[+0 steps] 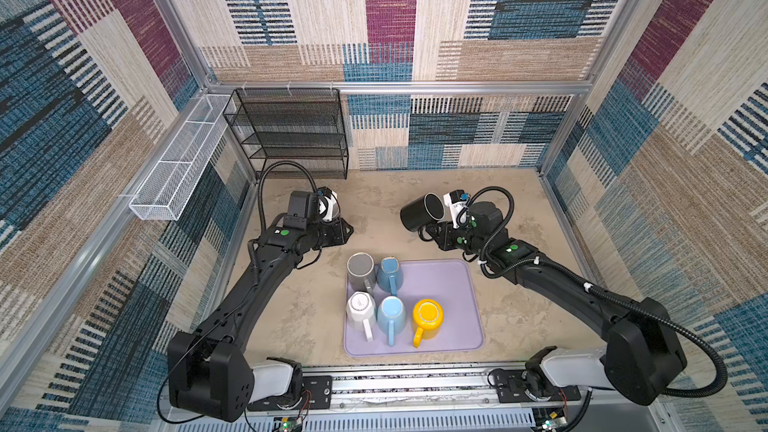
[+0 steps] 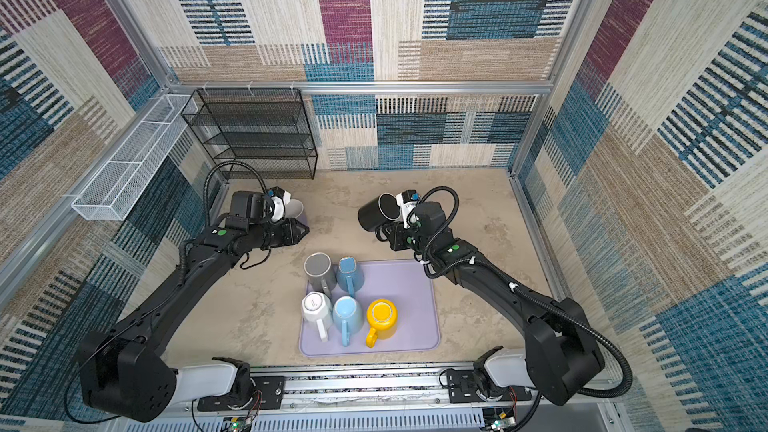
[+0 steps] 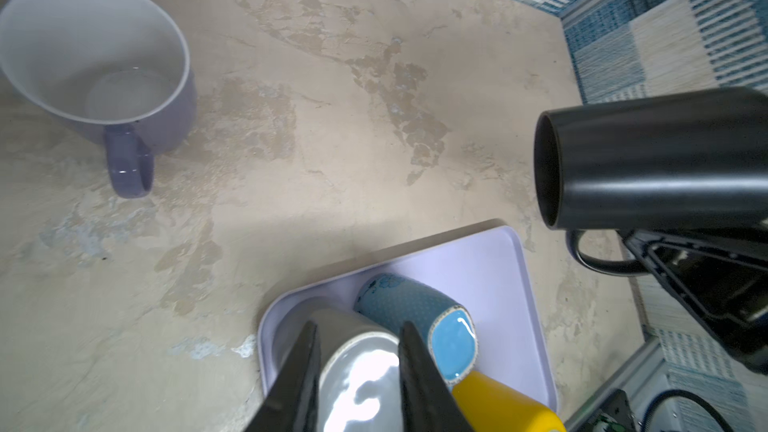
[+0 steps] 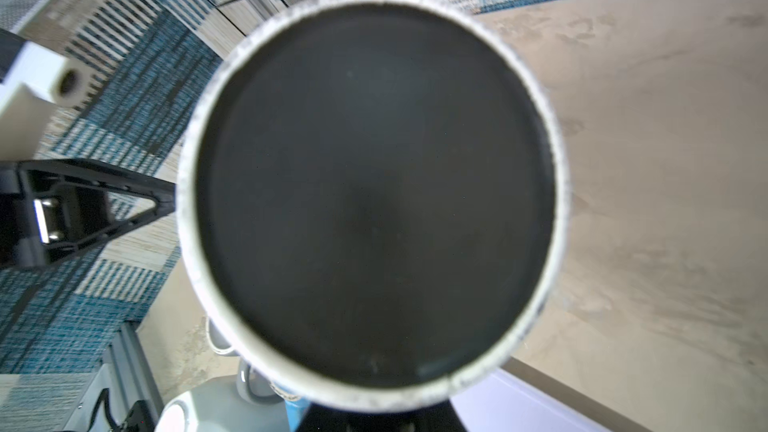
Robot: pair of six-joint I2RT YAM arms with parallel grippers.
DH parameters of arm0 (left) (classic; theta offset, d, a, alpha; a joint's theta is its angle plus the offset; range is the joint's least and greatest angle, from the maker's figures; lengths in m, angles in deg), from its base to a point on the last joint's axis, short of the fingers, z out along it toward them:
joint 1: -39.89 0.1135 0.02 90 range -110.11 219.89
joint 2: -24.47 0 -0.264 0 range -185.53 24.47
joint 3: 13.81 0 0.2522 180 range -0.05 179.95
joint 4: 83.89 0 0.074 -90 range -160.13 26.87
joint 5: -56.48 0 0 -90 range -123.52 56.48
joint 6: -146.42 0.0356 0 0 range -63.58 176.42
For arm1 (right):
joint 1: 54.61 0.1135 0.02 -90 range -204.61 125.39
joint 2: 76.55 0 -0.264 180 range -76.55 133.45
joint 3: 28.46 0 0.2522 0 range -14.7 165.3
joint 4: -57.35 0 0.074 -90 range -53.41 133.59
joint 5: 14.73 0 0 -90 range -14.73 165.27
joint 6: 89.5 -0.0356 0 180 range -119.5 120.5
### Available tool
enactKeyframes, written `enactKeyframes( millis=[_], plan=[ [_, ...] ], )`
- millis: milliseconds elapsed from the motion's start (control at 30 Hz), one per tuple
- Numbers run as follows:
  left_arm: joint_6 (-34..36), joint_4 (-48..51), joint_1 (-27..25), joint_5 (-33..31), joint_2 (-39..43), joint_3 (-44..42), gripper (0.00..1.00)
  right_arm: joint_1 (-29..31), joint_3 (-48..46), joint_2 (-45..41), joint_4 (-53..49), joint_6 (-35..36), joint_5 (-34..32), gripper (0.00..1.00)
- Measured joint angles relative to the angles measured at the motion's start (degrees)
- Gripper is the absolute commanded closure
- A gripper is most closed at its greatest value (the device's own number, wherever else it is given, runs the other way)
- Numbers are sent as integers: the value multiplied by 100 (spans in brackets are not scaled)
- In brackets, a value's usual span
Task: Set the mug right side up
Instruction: 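Lift the black mug off the tray and carry it toward the left gripper, then reach the left gripper to the black mug and grasp it beside the right gripper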
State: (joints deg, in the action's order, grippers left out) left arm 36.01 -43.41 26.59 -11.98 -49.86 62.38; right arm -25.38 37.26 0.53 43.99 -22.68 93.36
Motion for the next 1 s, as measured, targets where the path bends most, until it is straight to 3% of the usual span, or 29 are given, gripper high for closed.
enactKeyframes(
  millis=[633, 1000],
  plan=[
    [-944, -2758, -105, 1674, 699, -1248, 63, -39, 203, 597, 2684, -975, 1843, 100],
    [-1390, -4273, -190, 2404, 645, -1521, 62, -39, 267, 675, 3324, -1255, 2310, 100]
  ],
)
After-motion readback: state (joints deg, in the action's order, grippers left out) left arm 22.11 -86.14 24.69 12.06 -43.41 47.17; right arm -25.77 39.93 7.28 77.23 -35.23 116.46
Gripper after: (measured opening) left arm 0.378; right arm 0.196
